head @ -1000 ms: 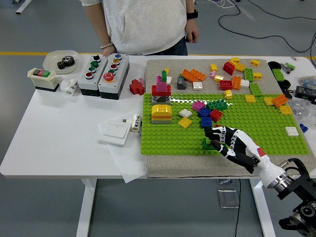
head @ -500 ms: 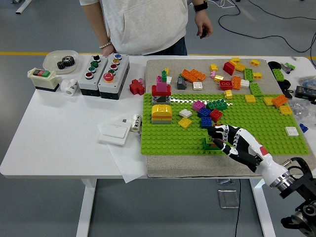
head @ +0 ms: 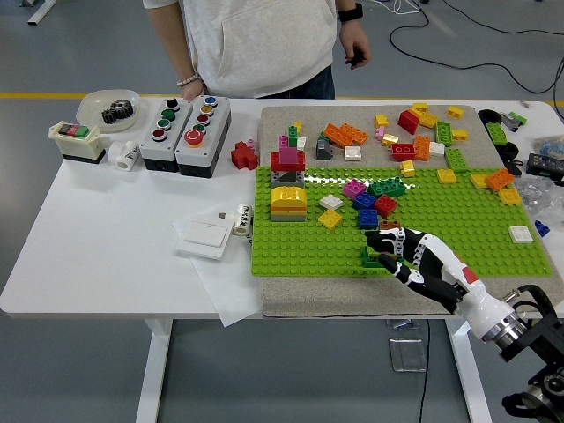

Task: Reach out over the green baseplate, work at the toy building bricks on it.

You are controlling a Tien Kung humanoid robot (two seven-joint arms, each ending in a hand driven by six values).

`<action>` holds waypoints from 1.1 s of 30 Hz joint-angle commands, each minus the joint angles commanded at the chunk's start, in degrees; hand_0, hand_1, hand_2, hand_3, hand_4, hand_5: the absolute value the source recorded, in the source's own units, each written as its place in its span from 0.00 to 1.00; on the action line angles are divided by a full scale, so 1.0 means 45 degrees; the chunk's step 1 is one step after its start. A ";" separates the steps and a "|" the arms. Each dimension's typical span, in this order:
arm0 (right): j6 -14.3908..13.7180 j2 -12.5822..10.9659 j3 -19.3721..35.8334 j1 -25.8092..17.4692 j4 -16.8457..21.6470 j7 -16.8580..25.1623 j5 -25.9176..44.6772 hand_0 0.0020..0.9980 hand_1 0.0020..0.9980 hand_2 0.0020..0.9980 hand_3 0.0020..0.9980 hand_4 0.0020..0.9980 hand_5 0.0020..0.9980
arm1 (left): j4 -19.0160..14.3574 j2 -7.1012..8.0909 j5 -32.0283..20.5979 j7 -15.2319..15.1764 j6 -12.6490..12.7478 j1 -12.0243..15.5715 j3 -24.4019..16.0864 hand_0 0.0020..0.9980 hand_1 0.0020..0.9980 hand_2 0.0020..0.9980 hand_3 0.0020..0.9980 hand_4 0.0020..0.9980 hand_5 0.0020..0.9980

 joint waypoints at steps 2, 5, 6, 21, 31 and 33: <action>-0.0313 -0.0075 -0.0091 0.0057 0.0297 0.0261 0.0097 0.77 0.74 0.76 0.63 0.85 0.64 | 0.0001 0.0000 0.0022 0.0005 -0.0004 0.0000 -0.0010 0.49 0.59 0.64 0.58 0.60 0.68; -0.0925 -0.0207 -0.0241 0.0252 0.0711 0.0791 0.0011 0.71 0.69 0.73 0.60 0.85 0.64 | 0.0004 0.0002 0.0047 0.0009 -0.0010 0.0006 -0.0015 0.48 0.59 0.64 0.58 0.60 0.68; -0.1265 -0.0284 -0.0249 0.0455 0.0818 0.1052 -0.0399 0.71 0.69 0.73 0.60 0.85 0.64 | 0.0008 0.0006 0.0044 0.0006 -0.0015 0.0017 -0.0009 0.48 0.59 0.64 0.58 0.60 0.68; -0.2220 -0.1161 -0.0609 0.2876 0.0238 0.0064 -0.8119 0.74 0.69 0.73 0.60 0.84 0.65 | 0.0040 0.0030 0.0074 0.0006 -0.0042 0.0098 -0.0008 0.48 0.58 0.64 0.58 0.60 0.68; -0.1943 -0.1336 -0.1500 0.4357 -0.0683 -0.0611 -1.0603 0.71 0.65 0.70 0.59 0.85 0.65 | 0.0057 0.0044 0.0137 0.0010 -0.0071 0.0106 -0.0019 0.48 0.58 0.64 0.58 0.60 0.68; -0.1871 -0.1330 -0.1564 0.4510 -0.0856 -0.0666 -1.0750 0.62 0.58 0.66 0.57 0.83 0.62 | 0.0056 0.0048 0.0111 0.0002 -0.0065 0.0094 -0.0004 0.48 0.58 0.64 0.58 0.60 0.68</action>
